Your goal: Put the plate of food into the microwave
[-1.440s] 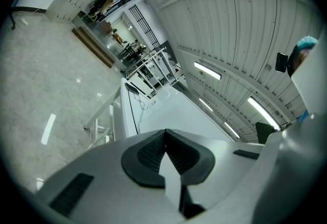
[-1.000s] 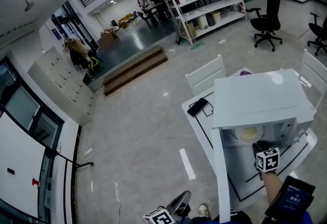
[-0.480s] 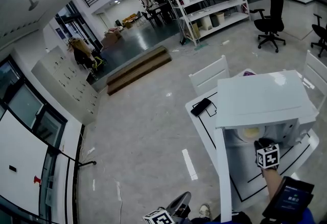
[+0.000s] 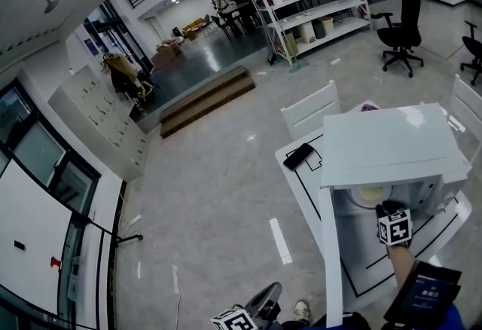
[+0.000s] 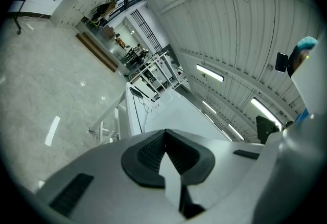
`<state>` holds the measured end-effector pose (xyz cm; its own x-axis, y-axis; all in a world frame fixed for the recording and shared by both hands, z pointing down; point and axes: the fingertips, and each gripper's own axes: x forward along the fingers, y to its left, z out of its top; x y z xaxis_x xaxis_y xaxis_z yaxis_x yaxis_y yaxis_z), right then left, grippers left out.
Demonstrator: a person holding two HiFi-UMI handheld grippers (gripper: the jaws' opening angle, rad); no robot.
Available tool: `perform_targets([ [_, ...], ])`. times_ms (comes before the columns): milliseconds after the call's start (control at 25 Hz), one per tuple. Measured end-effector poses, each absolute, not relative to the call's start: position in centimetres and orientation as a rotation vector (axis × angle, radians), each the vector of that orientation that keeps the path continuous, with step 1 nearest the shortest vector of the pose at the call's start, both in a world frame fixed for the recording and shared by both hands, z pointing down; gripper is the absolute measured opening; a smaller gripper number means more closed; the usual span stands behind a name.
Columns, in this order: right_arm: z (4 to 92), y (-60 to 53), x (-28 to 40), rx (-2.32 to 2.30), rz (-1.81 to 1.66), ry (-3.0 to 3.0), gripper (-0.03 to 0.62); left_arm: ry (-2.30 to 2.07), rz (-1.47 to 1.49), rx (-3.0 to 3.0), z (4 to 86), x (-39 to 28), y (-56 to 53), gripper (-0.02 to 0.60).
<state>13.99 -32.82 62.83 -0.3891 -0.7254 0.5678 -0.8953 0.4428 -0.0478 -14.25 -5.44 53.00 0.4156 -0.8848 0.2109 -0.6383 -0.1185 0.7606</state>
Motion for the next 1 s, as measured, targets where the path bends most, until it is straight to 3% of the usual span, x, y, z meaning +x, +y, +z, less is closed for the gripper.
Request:
perform_targets([
  [1000, 62.9, -34.7, 13.8, 1.340, 0.473, -2.204, 0.084, -1.291, -0.376, 1.841, 53.3, -13.9, -7.6, 0.006],
])
